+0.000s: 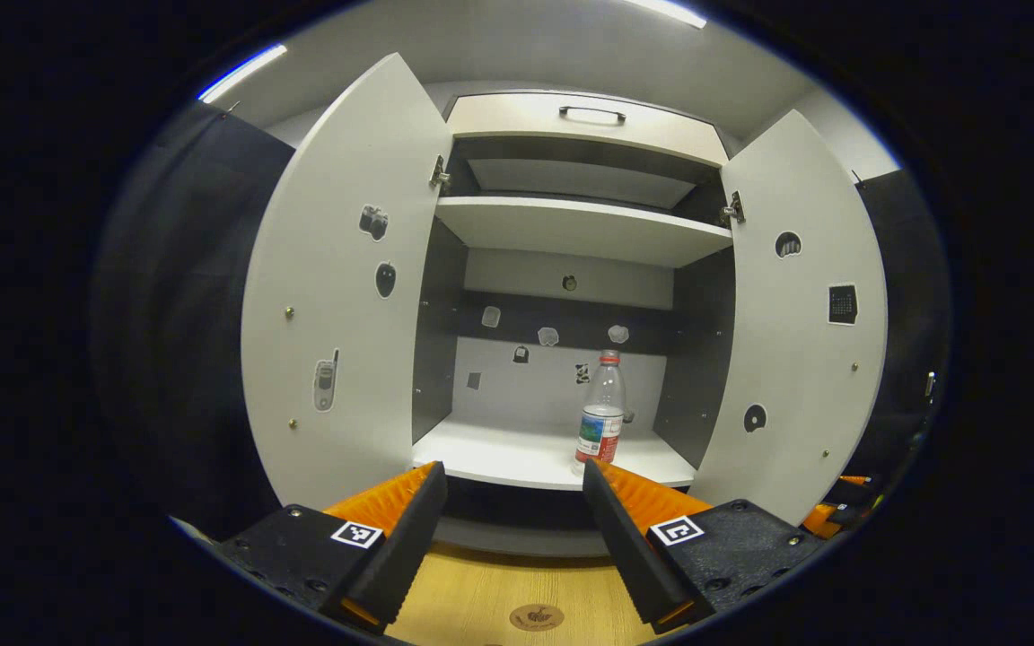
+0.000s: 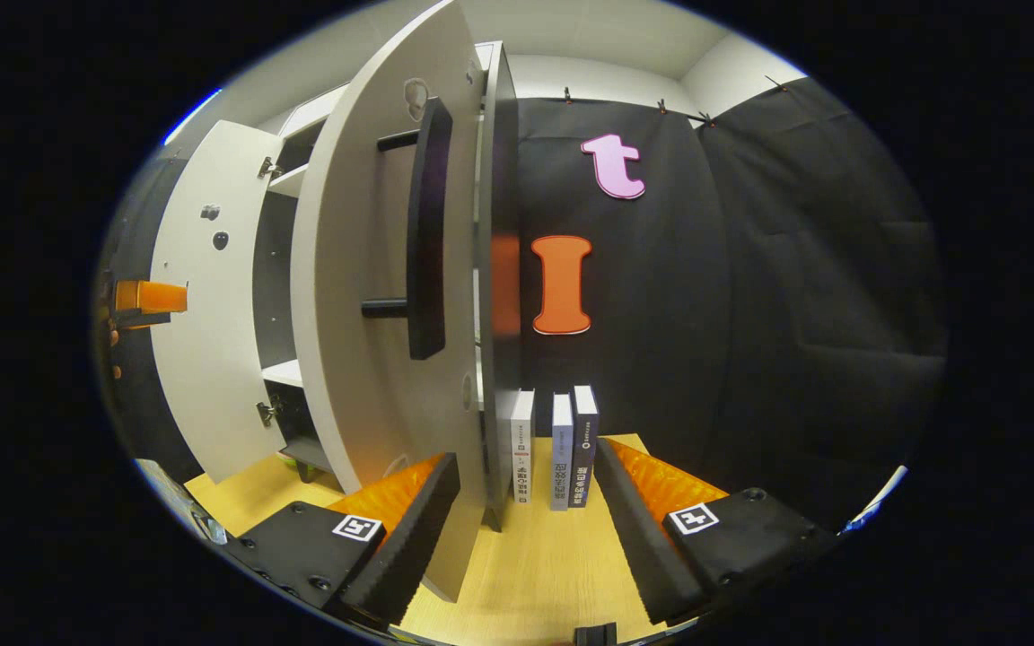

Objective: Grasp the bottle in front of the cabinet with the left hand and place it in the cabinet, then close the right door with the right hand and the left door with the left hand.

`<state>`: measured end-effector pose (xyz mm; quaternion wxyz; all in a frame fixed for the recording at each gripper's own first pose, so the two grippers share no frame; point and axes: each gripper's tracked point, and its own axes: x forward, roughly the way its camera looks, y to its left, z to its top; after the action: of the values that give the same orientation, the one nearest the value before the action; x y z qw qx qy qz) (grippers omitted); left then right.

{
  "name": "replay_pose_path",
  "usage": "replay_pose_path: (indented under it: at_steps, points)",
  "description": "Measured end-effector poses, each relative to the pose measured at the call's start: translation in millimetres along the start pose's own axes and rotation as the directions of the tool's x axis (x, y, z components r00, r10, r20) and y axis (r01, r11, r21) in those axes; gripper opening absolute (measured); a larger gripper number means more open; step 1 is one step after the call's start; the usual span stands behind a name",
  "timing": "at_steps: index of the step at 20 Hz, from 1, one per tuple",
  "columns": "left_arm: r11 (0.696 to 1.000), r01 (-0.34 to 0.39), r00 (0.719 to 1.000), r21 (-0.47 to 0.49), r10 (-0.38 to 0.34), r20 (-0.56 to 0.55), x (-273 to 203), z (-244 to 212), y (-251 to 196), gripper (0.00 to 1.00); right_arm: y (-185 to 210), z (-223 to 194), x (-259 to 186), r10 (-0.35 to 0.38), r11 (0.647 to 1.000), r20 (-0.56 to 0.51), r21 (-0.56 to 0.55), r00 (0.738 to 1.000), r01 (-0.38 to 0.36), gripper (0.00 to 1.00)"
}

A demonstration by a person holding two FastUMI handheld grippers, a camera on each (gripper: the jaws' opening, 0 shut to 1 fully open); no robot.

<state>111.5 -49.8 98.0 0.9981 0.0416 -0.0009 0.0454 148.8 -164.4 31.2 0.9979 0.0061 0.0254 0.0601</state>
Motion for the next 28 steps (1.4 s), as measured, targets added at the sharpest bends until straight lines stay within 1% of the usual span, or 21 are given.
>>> replay_pose_path:
  at_steps: [3,4,5,6,9,11,15,18,20,23,26,28]
  points:
    - [1.000,-0.016,1.000,0.004,0.016,-0.004,-17,-4,18,0.93,8,1,-1,-0.004,1.000,0.008,-0.009,1.000,0.004,1.00]
    - [1.000,-0.013,1.000,-0.005,0.013,-0.010,-19,-8,24,0.93,10,0,-1,-0.009,1.000,0.009,-0.012,1.000,0.009,0.93]
    - [1.000,-0.002,1.000,-0.023,0.002,-0.016,-21,-10,28,0.93,10,1,-4,-0.029,0.999,0.014,-0.018,0.999,0.029,0.99]
    - [0.999,0.014,1.000,-0.039,-0.015,-0.022,-24,-12,31,0.94,10,2,-3,-0.047,0.999,0.019,-0.023,0.999,0.047,0.96]
    - [0.996,0.066,0.997,-0.055,-0.067,-0.025,-25,-15,39,0.93,17,3,-9,-0.086,0.996,0.034,-0.018,0.996,0.087,0.95]
    - [0.993,0.106,0.994,-0.053,-0.108,-0.033,-22,-19,44,0.93,30,3,-12,-0.096,0.995,0.046,-0.009,0.994,0.097,0.94]
    - [0.982,0.179,0.983,-0.058,-0.181,-0.040,-21,-21,51,0.93,64,4,-11,-0.117,0.992,0.065,-0.038,0.991,0.120,0.94]
    - [0.975,0.211,0.976,-0.076,-0.214,-0.031,-22,-20,59,0.93,98,4,-2,-0.098,0.993,0.058,-0.055,0.994,0.101,0.94]
    - [0.973,0.211,0.976,-0.091,-0.214,-0.029,-23,-22,71,0.93,121,4,6,-0.074,0.994,0.055,-0.073,0.996,0.078,0.94]
    - [0.970,0.219,0.975,-0.109,-0.222,-0.020,-27,-21,87,0.93,149,8,22,-0.058,0.994,0.060,-0.088,0.997,0.063,0.94]
    - [0.971,0.215,0.976,-0.104,-0.217,-0.009,-32,-17,104,0.93,170,10,40,-0.036,0.994,0.073,-0.103,0.997,0.044,0.94]
    - [0.973,0.208,0.978,-0.102,-0.210,-0.006,-35,-16,114,0.93,185,14,57,-0.006,0.991,0.077,-0.135,0.997,0.016,0.94]
